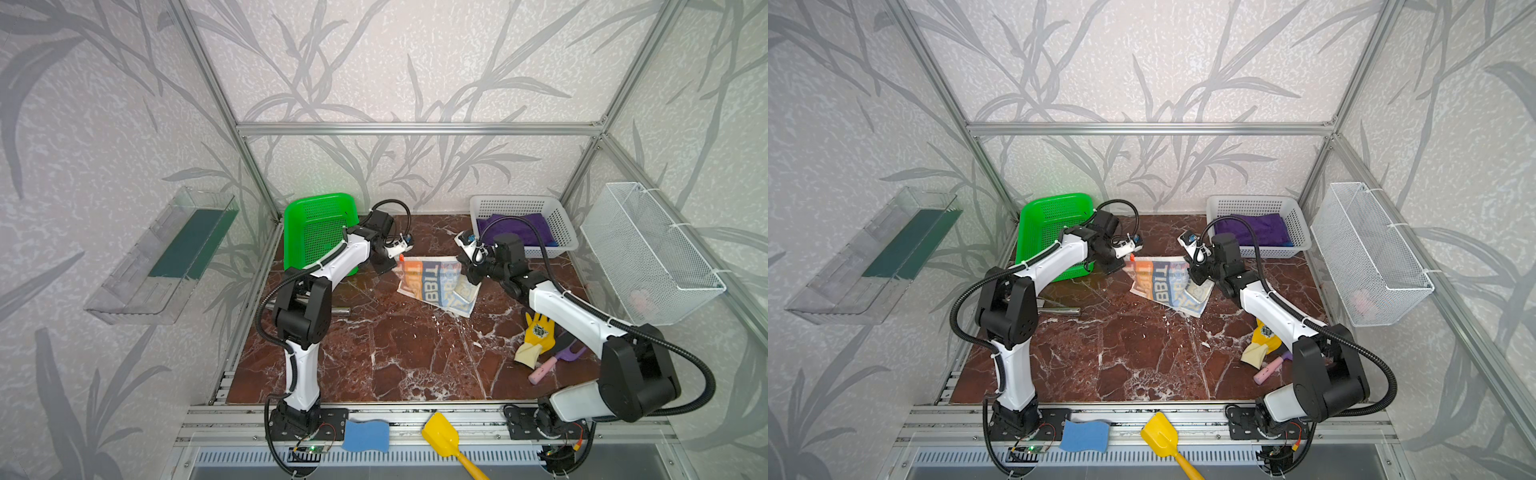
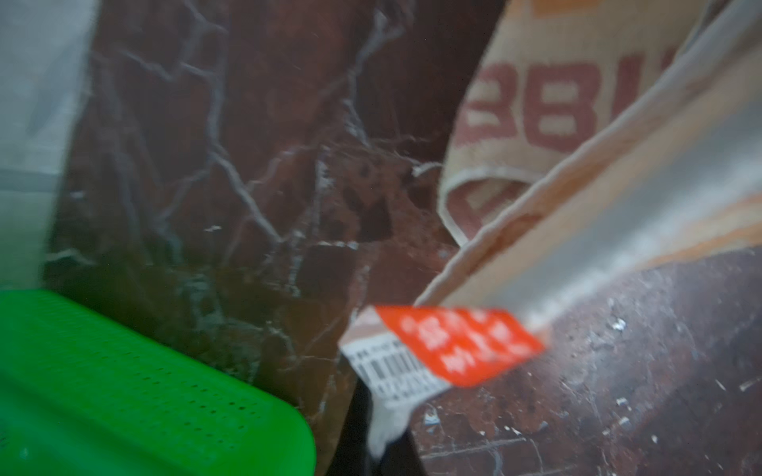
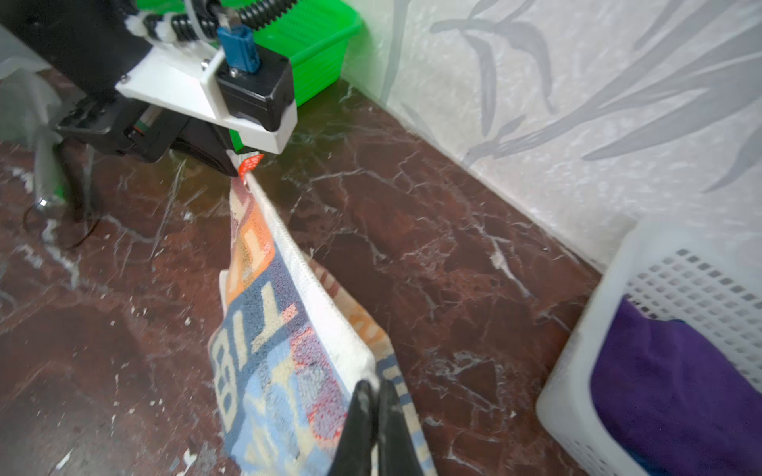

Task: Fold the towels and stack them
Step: 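Lift the towel with both grippers, pulling it taut toward the far side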

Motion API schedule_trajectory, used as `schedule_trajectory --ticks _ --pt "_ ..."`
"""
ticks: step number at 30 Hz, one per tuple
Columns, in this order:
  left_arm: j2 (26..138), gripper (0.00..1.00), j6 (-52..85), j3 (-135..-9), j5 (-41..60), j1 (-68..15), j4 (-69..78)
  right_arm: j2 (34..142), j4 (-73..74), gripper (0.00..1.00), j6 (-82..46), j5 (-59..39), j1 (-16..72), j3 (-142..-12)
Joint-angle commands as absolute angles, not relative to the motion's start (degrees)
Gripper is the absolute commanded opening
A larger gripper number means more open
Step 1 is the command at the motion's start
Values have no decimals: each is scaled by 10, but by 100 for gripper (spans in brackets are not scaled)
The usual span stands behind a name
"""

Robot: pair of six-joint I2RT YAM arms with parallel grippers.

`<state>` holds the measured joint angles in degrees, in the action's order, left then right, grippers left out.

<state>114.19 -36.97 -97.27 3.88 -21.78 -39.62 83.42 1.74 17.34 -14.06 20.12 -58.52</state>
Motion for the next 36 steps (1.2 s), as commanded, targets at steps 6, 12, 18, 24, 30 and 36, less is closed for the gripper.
schedule_trajectory --ticks 6,12,18,24,30,36 --pt "1025 0 -188 -1040 -20 -220 -369 802 -47 0 108 -77 186 -726" --pt "914 0 -146 -1032 13 -226 -372 754 -64 0 121 -92 180 -763" --pt "815 0 -154 -1022 18 -260 -444 665 -46 0 127 -165 180 -733" --pt "732 0 -141 -1009 9 -307 -480 571 -33 0 113 -247 180 -706" --pt "652 0 -111 -988 22 -319 -484 509 -39 0 80 -289 180 -700" --pt "619 0 -116 -975 2 -318 -463 507 -46 0 94 -240 180 -711"
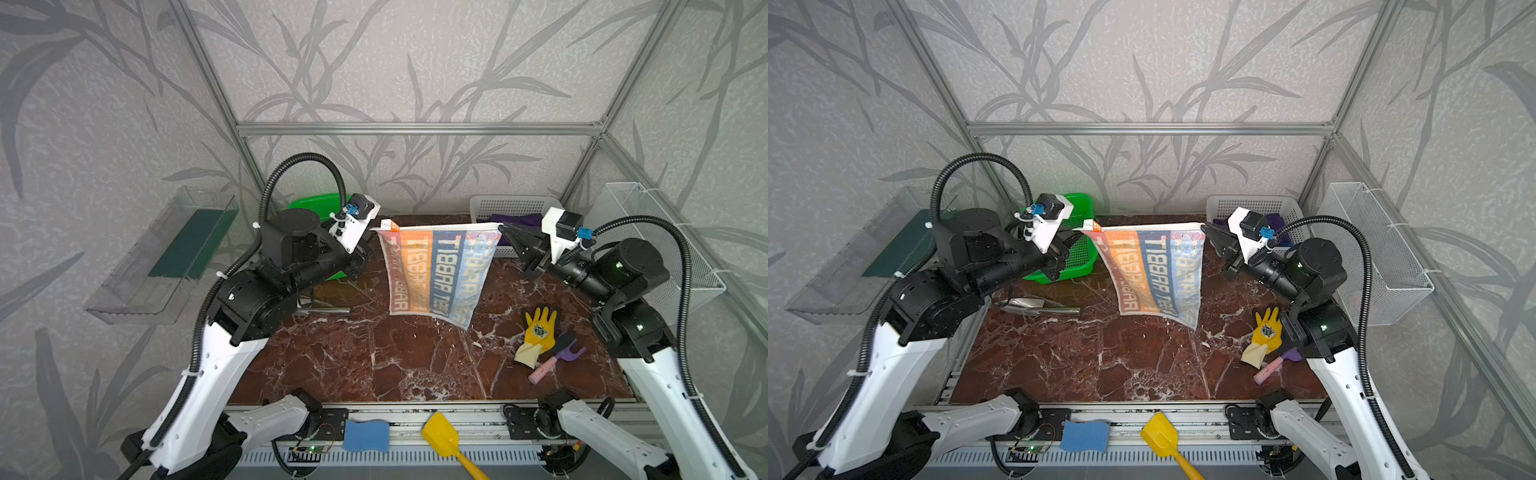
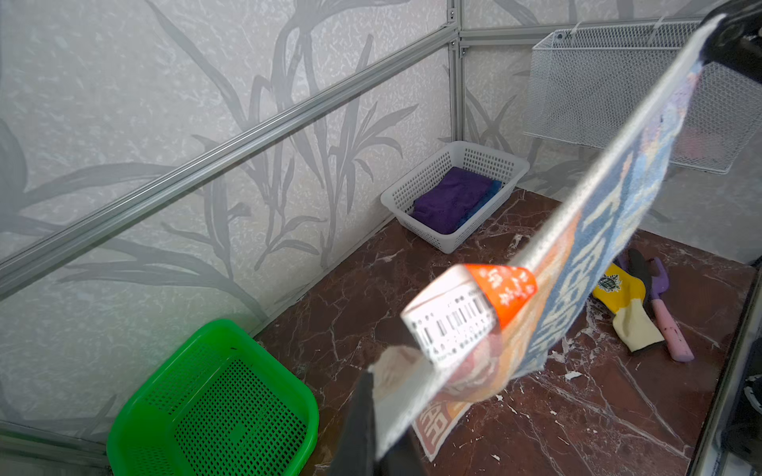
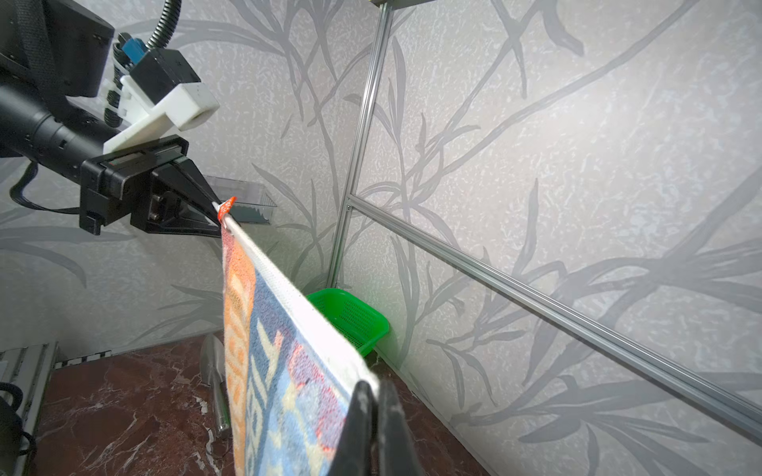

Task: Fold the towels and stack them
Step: 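Lift the towel with both grippers, pulling it taut toward the far side, then lay the spread towel flat on the table with both grippers holding its far edge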

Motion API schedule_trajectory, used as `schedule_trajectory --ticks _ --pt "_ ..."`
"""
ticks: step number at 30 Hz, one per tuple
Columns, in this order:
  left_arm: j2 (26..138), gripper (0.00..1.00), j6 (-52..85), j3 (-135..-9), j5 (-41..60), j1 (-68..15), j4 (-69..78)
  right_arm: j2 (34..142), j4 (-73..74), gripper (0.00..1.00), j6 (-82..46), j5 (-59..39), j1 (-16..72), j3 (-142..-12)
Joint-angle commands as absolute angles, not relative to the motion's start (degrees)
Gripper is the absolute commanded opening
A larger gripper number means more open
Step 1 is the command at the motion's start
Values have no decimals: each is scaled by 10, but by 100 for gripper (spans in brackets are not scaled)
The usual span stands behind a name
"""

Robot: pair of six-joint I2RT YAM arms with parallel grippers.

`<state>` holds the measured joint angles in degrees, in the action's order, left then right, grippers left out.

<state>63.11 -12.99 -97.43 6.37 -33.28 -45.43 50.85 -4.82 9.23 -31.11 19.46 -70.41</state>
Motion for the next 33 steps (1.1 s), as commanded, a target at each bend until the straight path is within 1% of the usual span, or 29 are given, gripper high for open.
schedule_trajectory --ticks 1,7,11,17,23,29,33 --pt "625 0 -118 -979 -2 -319 -463 513 -46 0 99 -231 180 -714" --pt "705 0 -134 -992 -39 -317 -457 585 -40 0 126 -180 180 -726" --pt "774 0 -136 -990 -65 -297 -433 645 -14 0 135 -154 170 -716" --pt "901 0 -124 -1019 -67 -244 -407 752 41 0 126 -158 146 -709" --pt "1044 0 -117 -1066 -59 -215 -397 873 87 0 150 -158 138 -724" --pt "1164 0 -128 -1105 -71 -205 -381 998 192 0 176 -164 130 -714" --pt "1233 0 -134 -1165 -89 -205 -406 1067 209 0 190 -163 128 -741"
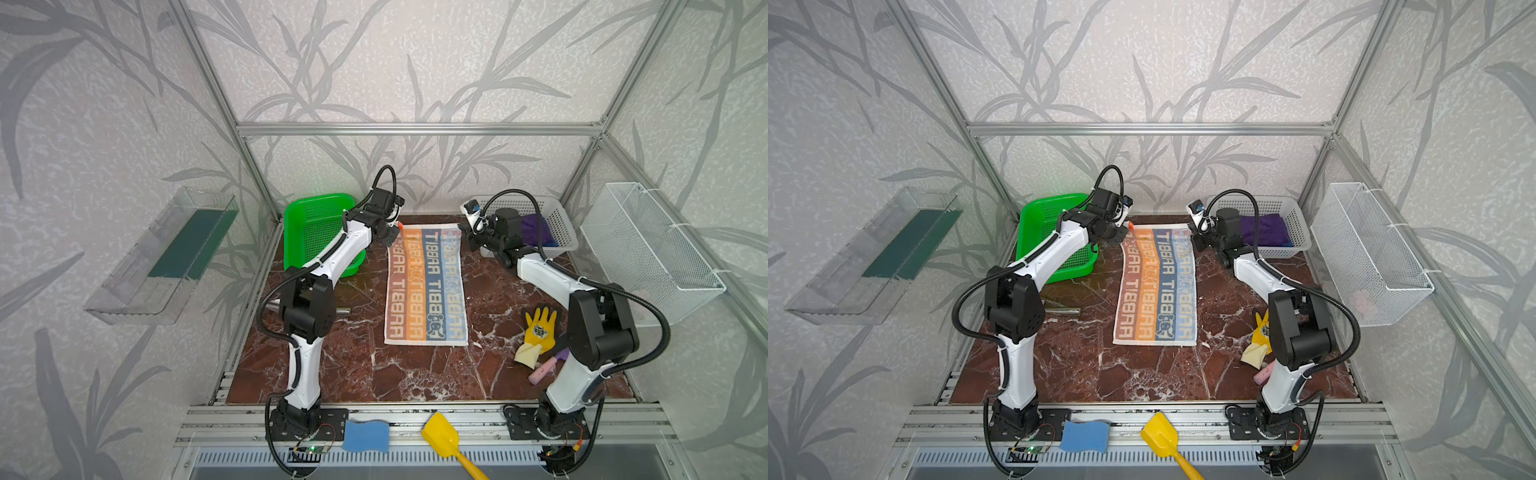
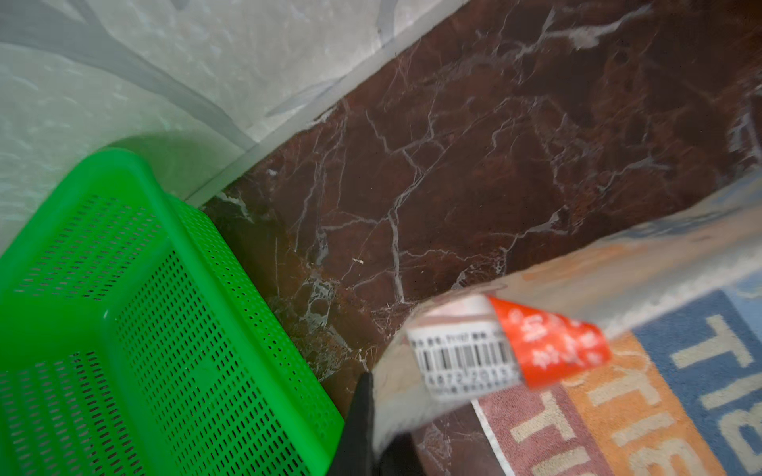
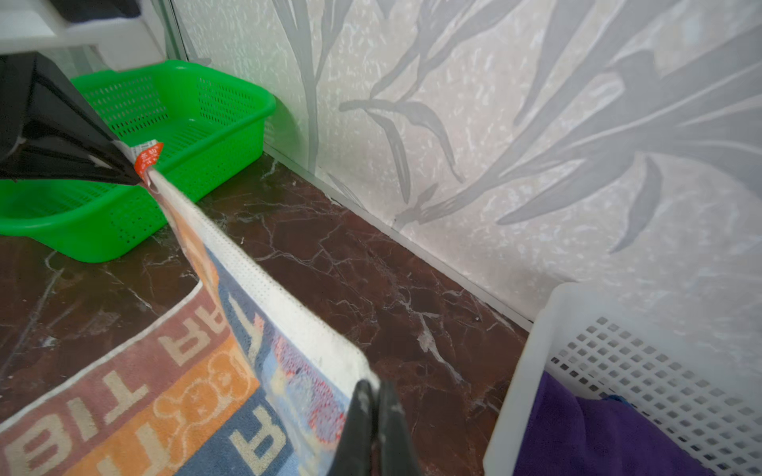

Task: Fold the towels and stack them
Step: 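Lay the spread towel flat on the table with both grippers holding its far edge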

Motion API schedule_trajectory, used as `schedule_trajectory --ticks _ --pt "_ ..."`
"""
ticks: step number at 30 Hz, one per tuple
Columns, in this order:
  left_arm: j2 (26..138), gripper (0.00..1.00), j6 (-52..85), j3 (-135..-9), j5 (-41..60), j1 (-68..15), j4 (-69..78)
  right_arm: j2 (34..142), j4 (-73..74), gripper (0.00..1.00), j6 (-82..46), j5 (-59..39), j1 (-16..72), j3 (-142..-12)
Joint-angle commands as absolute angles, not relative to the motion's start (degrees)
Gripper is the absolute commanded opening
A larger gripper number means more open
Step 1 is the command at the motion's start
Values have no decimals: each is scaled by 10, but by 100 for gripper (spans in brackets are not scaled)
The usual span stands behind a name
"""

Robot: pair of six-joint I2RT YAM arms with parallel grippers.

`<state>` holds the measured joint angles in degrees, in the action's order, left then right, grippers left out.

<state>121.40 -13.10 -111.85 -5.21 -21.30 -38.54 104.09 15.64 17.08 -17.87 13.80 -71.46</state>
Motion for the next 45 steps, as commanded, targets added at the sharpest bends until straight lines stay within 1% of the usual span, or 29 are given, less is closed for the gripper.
schedule_trajectory --ticks 1,5,9,13,16,20,24,29,35,37,39,42,45 --pt "1244 0 -134 -1176 -89 -205 -412 1076 213 0 191 -165 127 -743" --pt "1262 0 -124 -1192 -88 -205 -424 1086 240 0 190 -181 121 -731" --pt "1238 0 -135 -1170 -68 -212 -431 1061 248 0 206 -219 112 -697" --pt "1193 0 -149 -1107 -69 -225 -424 1022 251 0 246 -253 105 -639" --pt "1157 0 -128 -1058 -94 -237 -425 989 250 0 274 -273 105 -590" --pt "1103 0 -105 -981 -98 -255 -408 941 229 0 304 -301 105 -541" --pt "1060 0 -76 -920 -97 -266 -405 896 172 0 334 -328 105 -509" --pt "1023 0 -33 -865 -80 -278 -427 836 113 0 340 -352 105 -468" --pt "979 0 2 -800 -63 -298 -431 762 0 0 339 -335 119 -429" --pt "968 0 11 -789 -61 -303 -439 734 -28 0 326 -325 124 -412" --pt "959 0 21 -779 -58 -309 -449 707 -47 0 284 -327 125 -395" --pt "947 0 31 -766 -53 -318 -457 685 -41 0 211 -339 126 -375" --pt "942 0 40 -753 -49 -326 -457 676 -39 0 171 -341 126 -354"
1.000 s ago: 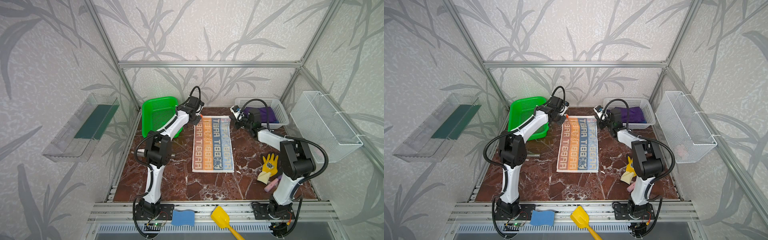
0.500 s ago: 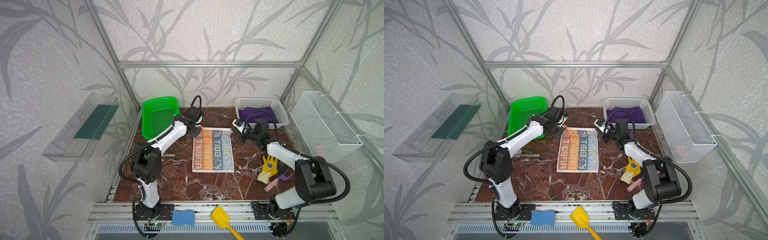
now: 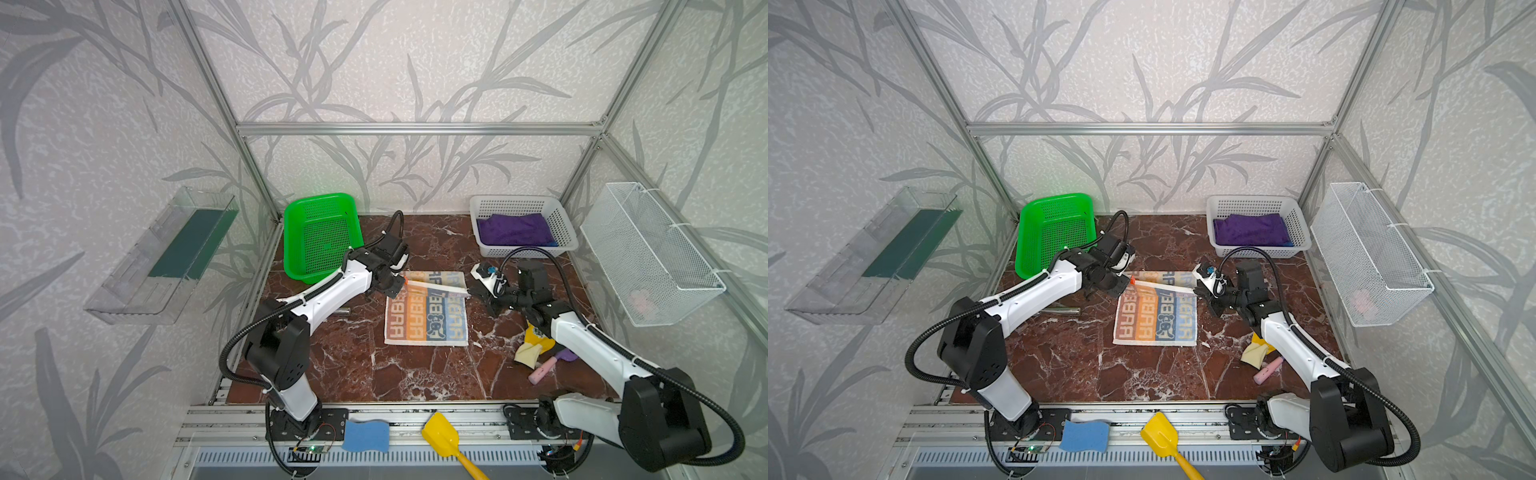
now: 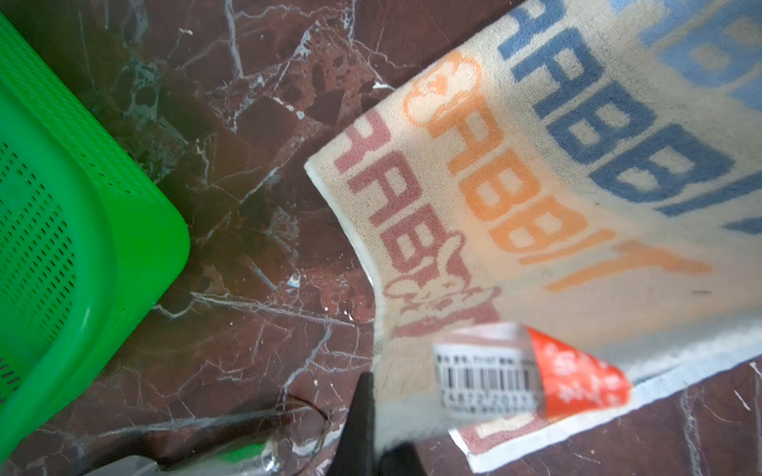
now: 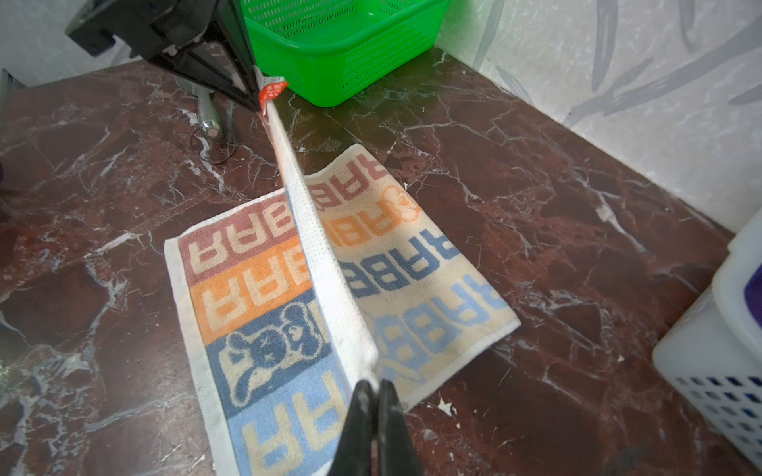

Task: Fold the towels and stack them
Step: 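Lay the spread towel flat on the table with both grippers holding its far edge, then release the towel edge and draw both grippers back toward the robot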

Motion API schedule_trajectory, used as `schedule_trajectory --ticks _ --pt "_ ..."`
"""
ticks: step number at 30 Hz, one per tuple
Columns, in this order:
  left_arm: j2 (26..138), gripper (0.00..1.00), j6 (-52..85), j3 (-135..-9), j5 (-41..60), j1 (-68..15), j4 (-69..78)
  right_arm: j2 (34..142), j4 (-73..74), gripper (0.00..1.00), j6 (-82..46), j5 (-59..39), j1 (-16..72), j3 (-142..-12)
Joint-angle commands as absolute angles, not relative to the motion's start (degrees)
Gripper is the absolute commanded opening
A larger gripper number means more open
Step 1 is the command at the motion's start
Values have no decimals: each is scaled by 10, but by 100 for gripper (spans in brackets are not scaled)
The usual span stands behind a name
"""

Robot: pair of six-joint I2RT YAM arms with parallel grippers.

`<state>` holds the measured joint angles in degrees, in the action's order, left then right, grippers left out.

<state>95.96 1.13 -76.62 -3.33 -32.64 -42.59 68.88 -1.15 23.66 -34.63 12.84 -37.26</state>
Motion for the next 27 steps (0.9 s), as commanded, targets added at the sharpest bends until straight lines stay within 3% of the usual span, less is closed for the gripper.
schedule_trajectory --ticks 1,20,27 --pt "940 0 43 -750 -45 -327 -457 674 -39 0 164 -341 126 -349" --pt "897 0 92 -670 -31 -358 -443 600 -104 0 112 -248 191 -308" --pt "884 0 91 -659 -23 -364 -429 581 -135 0 196 -219 242 -298"
